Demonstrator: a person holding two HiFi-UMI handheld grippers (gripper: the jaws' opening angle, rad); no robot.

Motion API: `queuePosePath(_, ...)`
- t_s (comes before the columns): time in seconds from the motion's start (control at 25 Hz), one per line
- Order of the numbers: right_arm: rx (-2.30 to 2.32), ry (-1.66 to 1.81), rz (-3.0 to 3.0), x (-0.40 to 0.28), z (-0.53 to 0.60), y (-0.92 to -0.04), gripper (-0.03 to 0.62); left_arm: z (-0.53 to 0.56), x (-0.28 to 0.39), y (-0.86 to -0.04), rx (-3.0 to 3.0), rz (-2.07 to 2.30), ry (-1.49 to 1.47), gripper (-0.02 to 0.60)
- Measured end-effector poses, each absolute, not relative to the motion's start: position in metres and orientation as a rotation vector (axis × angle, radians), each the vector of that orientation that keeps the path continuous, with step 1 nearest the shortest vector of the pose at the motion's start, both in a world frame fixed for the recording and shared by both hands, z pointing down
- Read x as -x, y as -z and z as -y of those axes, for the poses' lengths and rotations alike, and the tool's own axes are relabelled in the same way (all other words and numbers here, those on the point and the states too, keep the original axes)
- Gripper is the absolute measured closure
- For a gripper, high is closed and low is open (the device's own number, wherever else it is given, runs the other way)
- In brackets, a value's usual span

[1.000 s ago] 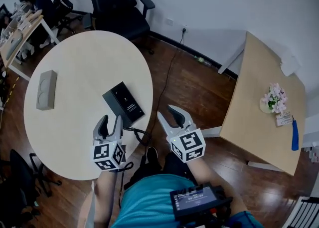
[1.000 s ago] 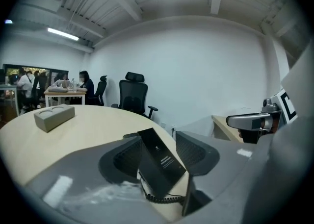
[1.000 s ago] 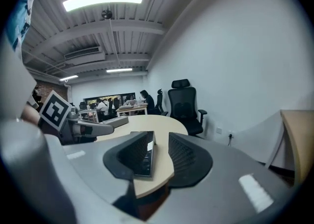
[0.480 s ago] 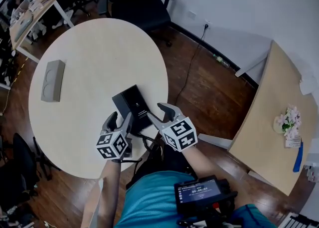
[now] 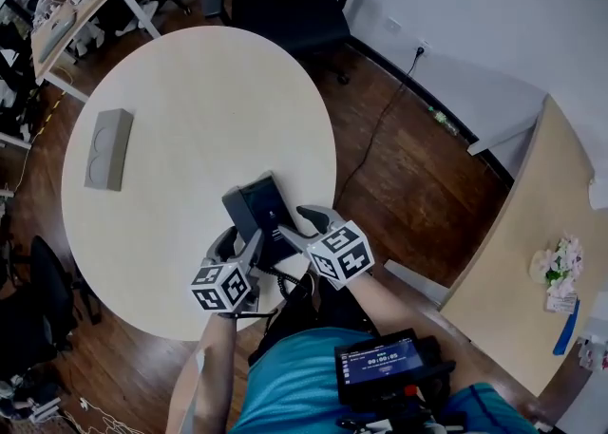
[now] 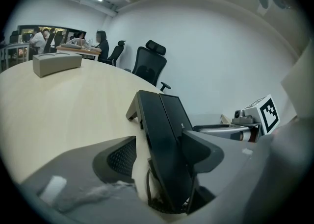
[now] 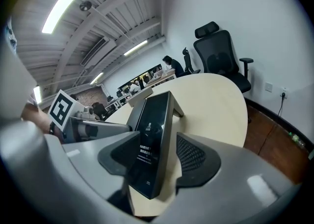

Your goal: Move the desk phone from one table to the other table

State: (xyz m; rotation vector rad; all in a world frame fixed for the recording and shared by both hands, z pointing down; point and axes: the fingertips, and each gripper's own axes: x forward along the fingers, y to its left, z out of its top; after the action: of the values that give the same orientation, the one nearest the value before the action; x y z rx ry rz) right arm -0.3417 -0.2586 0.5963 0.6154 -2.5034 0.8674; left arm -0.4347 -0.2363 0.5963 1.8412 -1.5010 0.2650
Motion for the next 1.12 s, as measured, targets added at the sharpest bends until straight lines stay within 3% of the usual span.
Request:
queuePosePath(0.36,-0.48,-0.996,2.464,0.354,0.254,-0.619,0.375,0.234,0.439,-0.605,-1.813,1.473,-0.225,0.287)
queuePosePath(0.52,-0.397,-1.129,2.466,0.36,0.252,-0.62,0.376,0.237,0.434,-0.604,-1.828,1.434,-0.187,0.316)
queuePosePath(0.64,-0.366,-1.222,2.454,0.359,0.254,-0.62,0.404,0.237,0.429,-0.604,-1.828,1.408,-0.149,0.376)
queuePosePath(1.12,-0.351,-1.45,2.406,0.349,0.253,-0.621,0.428,0.235,0.425,-0.607,-1.793,1.321,-0.042,0.385)
